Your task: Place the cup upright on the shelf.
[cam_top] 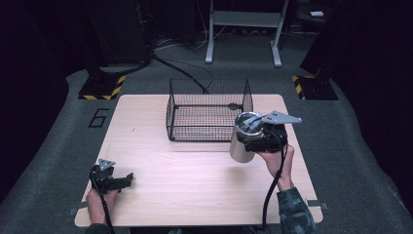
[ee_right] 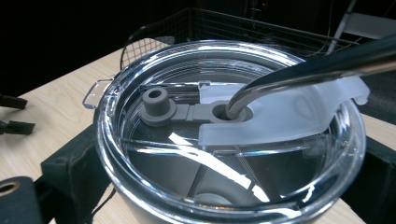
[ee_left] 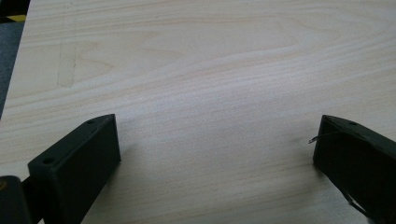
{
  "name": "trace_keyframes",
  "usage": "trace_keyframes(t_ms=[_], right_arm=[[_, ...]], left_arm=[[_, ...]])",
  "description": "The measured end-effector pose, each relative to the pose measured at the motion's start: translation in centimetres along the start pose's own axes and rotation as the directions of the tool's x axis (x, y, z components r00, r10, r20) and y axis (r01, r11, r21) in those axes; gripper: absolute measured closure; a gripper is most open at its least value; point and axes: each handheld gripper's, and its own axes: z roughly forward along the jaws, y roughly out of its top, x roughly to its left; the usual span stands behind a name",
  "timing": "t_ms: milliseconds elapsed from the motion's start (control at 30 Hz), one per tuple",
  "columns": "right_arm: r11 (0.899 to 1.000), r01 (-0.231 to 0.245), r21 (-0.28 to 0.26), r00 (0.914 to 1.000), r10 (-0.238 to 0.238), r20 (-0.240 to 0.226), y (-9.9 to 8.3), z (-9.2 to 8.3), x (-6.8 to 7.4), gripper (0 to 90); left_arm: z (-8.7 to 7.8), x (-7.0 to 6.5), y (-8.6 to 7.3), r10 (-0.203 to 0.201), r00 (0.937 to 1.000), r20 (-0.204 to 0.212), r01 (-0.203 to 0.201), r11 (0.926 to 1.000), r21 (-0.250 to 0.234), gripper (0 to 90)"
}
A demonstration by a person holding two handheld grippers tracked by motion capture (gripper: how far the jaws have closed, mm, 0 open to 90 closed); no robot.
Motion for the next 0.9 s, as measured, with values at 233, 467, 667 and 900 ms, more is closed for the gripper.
trace_keyframes(t_ms=[233,467,667,900], right_arm=[[1.0,0.017,0.001,0.9998,-0.017,-0.012,1.5,0.8,0.4,3.9],[1.0,0.014,0.0,0.9997,-0.014,-0.021,2.8,1.4,0.5,3.8],[1.0,0.016,0.007,0.9996,-0.016,-0.025,3.5,2.0,0.3,3.8],[1.0,0.023,0.004,0.999,-0.023,-0.039,5.0,2.9,0.6,3.8]], left_arm=[[0.0,0.0,0.0,0.0,1.0,0.003,0.0,1.0,0.003,0.5],[0.0,0.0,0.0,-0.001,1.0,0.0,0.001,1.0,0.0,0.5],[0.0,0.0,0.0,-0.001,1.0,0.0,0.001,1.0,0.0,0.5],[0.0,0.0,0.0,0.002,1.0,0.003,-0.002,1.0,0.005,0.5]])
